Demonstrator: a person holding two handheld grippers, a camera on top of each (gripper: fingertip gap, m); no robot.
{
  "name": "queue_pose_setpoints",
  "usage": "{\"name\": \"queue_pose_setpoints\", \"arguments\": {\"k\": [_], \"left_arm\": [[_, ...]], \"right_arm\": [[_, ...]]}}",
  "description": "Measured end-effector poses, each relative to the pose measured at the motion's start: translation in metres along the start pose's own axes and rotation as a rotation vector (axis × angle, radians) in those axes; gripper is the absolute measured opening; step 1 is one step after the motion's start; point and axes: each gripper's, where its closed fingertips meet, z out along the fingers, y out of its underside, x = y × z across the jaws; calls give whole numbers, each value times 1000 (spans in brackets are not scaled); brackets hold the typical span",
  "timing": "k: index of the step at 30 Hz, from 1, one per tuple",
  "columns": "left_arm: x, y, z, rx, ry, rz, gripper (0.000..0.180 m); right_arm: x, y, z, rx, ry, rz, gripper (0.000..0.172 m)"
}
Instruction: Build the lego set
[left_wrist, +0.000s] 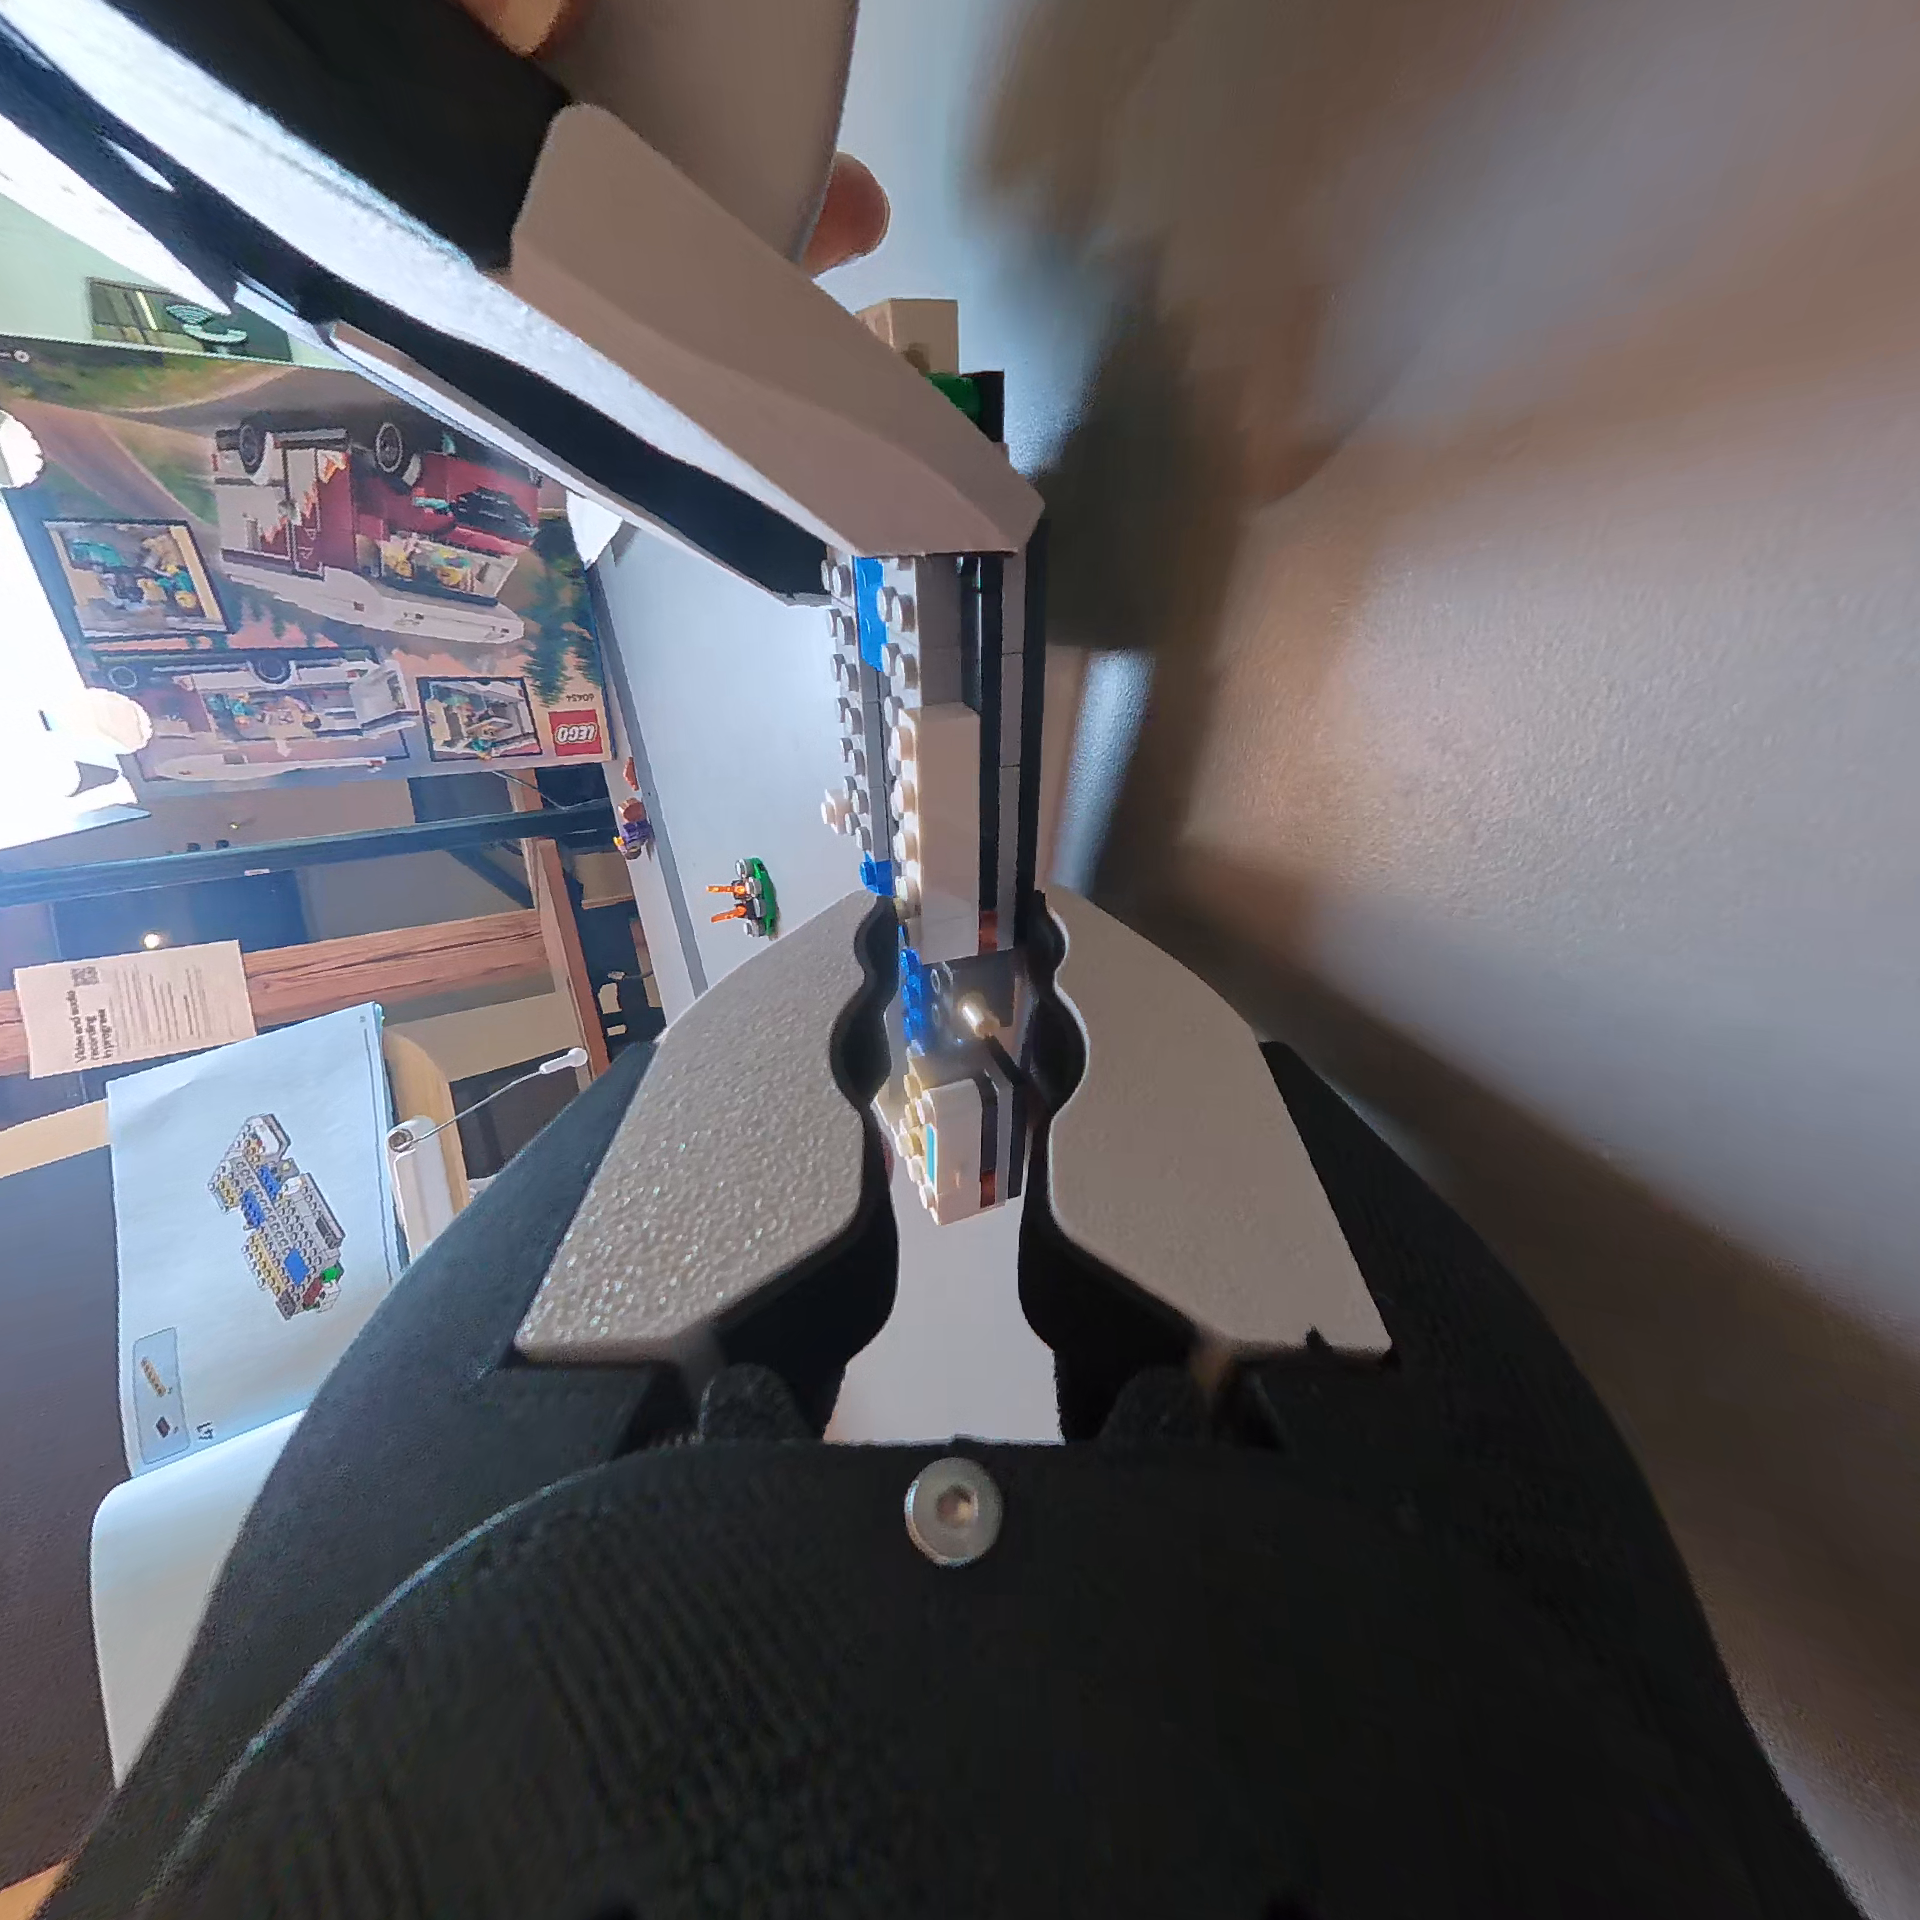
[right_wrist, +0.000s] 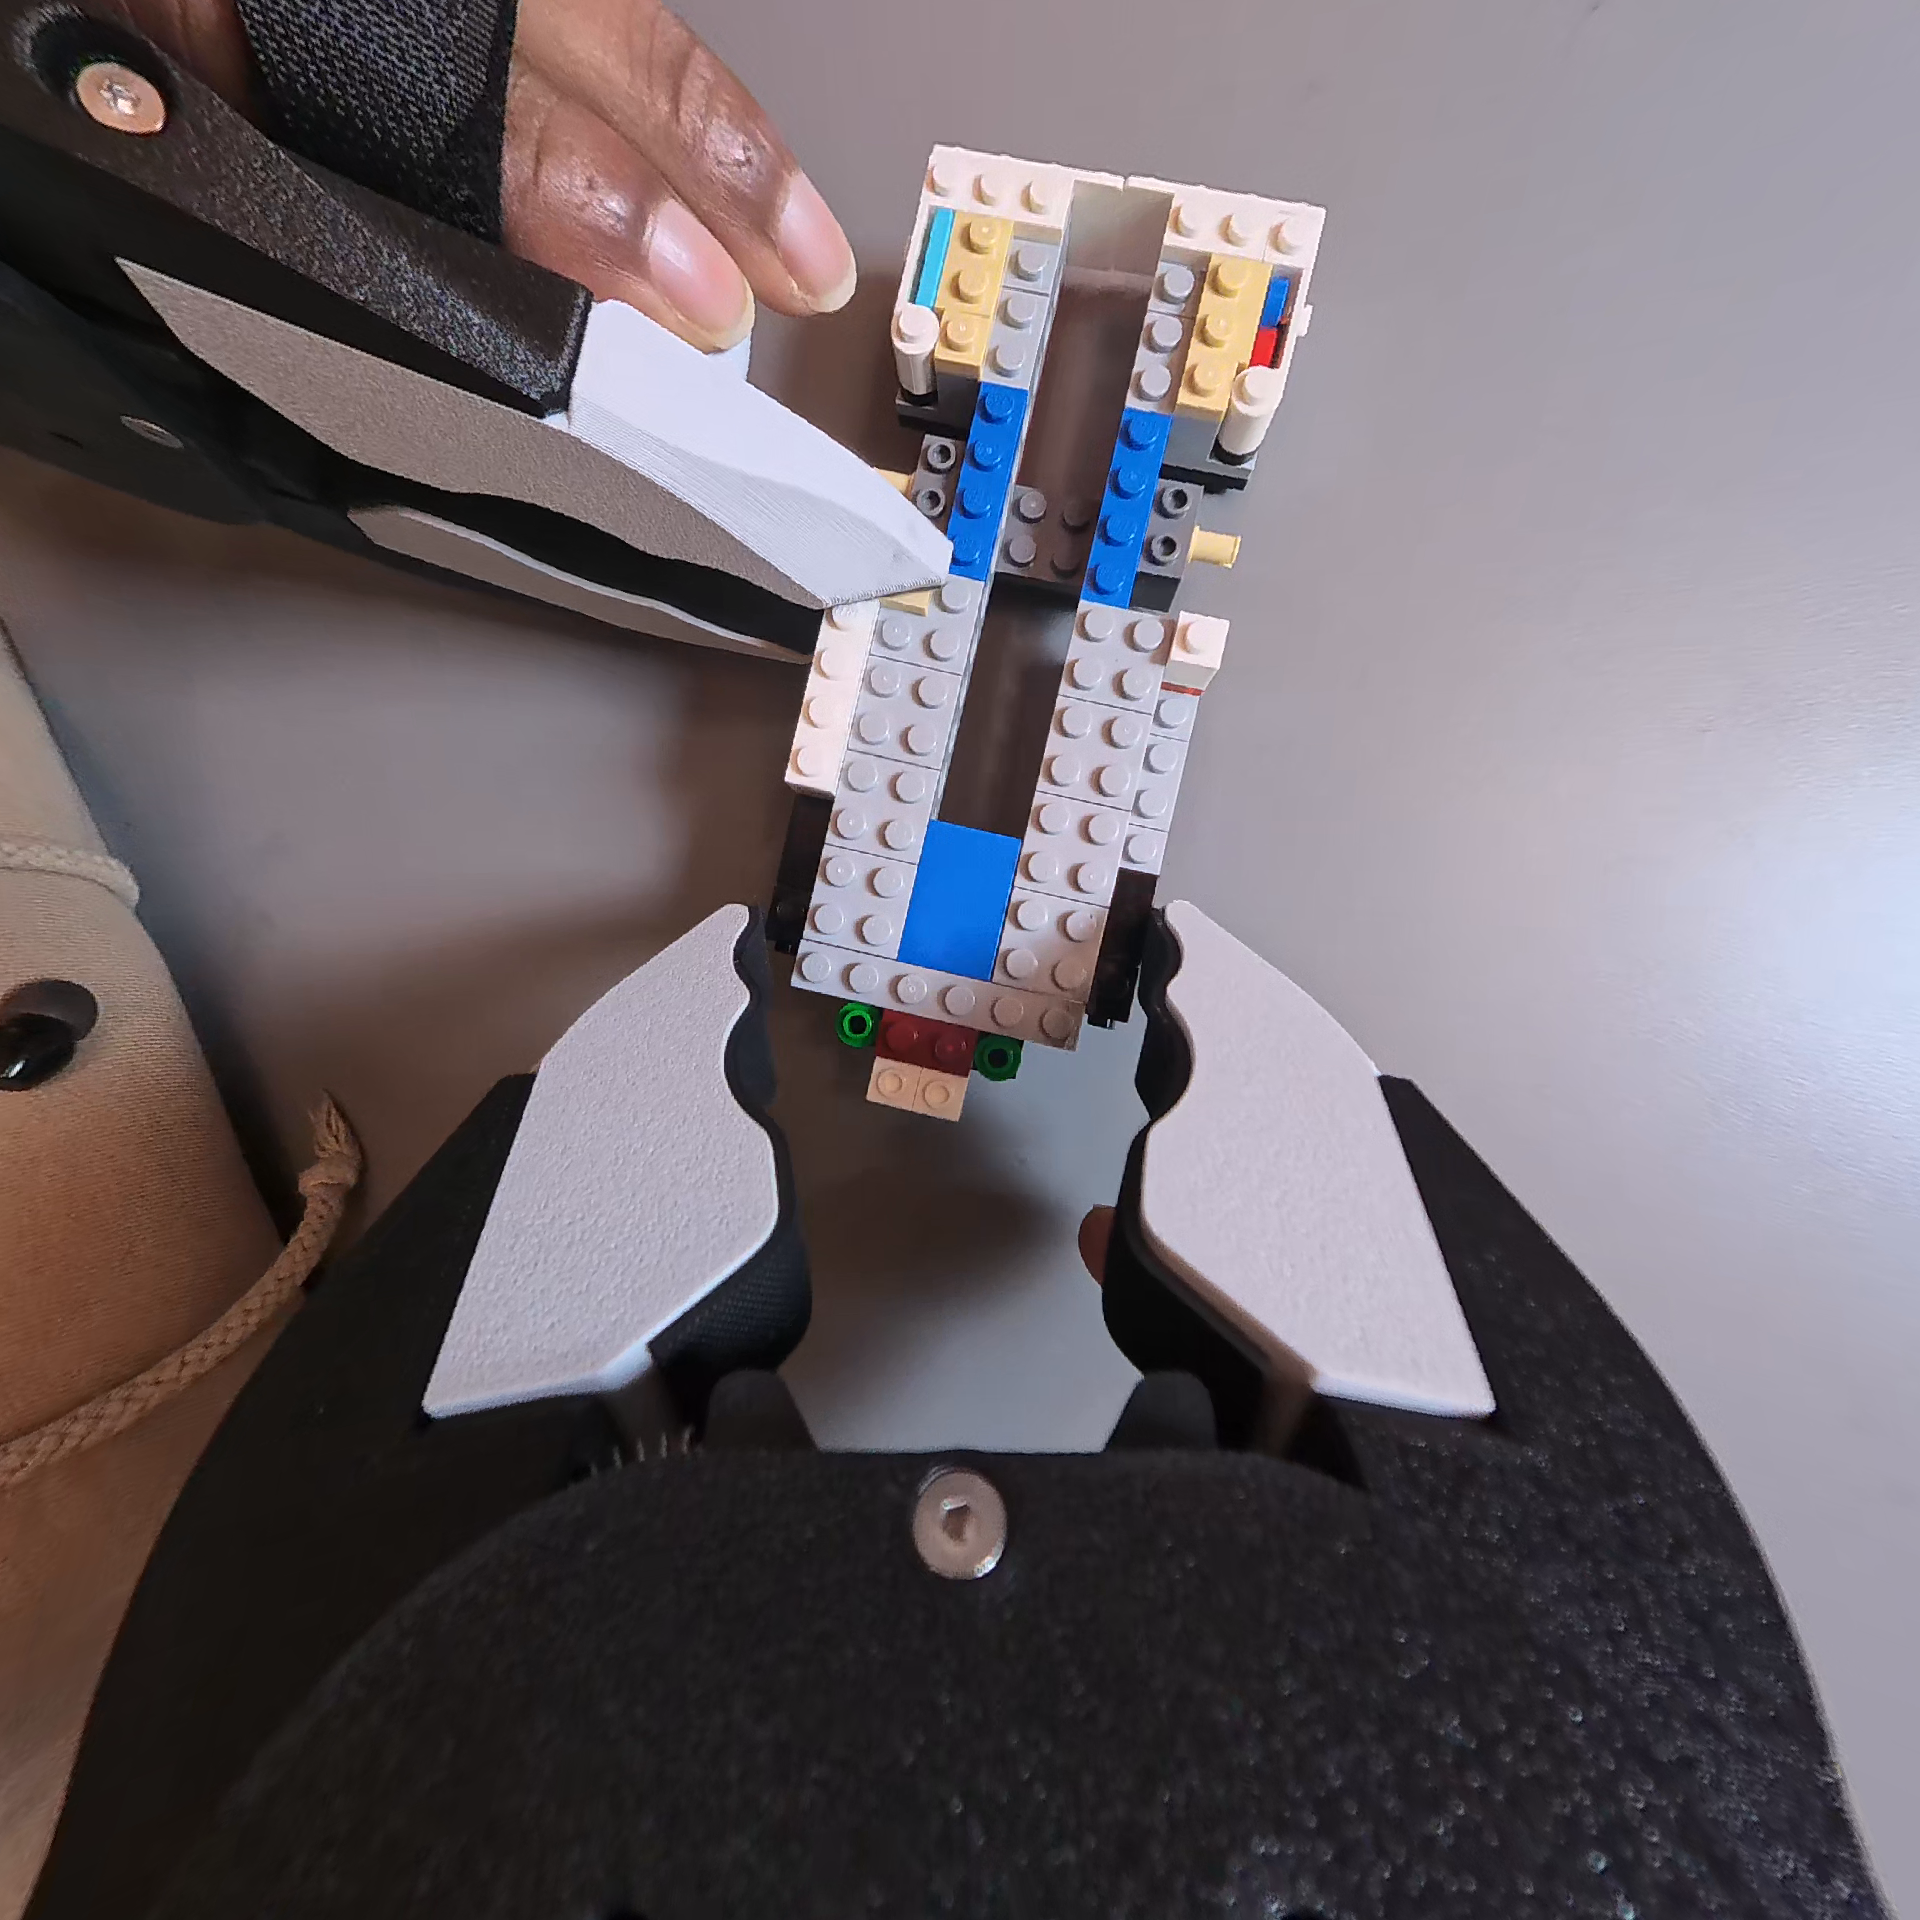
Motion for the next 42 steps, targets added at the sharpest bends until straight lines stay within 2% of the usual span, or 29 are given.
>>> {"name": "queue_pose_setpoints", "arguments": {"k": [9, 19, 26, 28, 30, 40, 42], "left_arm": [[5, -3, 1, 29, 32, 2, 24], [-2, -2, 4, 75, -98, -11, 25], [-14, 4, 5, 80, -149, -60, 46], [-13, 5, 6, 74, -150, -29, 40], [-8, 4, 6, 78, -133, 0, 26], [-3, 1, 5, 92, -74, -42, 25], [-5, 3, 6, 86, -98, -53, 25]], "right_arm": [[-2, 7, 5, -10, 1, 1, 69], [1, 2, 1, 51, -17, 42, 69], [1, -3, -2, 68, -29, 47, 69], [0, -4, -3, 72, -37, 48, 69], [0, -5, -3, 73, -44, 49, 69], [-2, 0, -1, 73, -45, 54, 69], [0, -2, -2, 97, -44, 71, 69]]}}
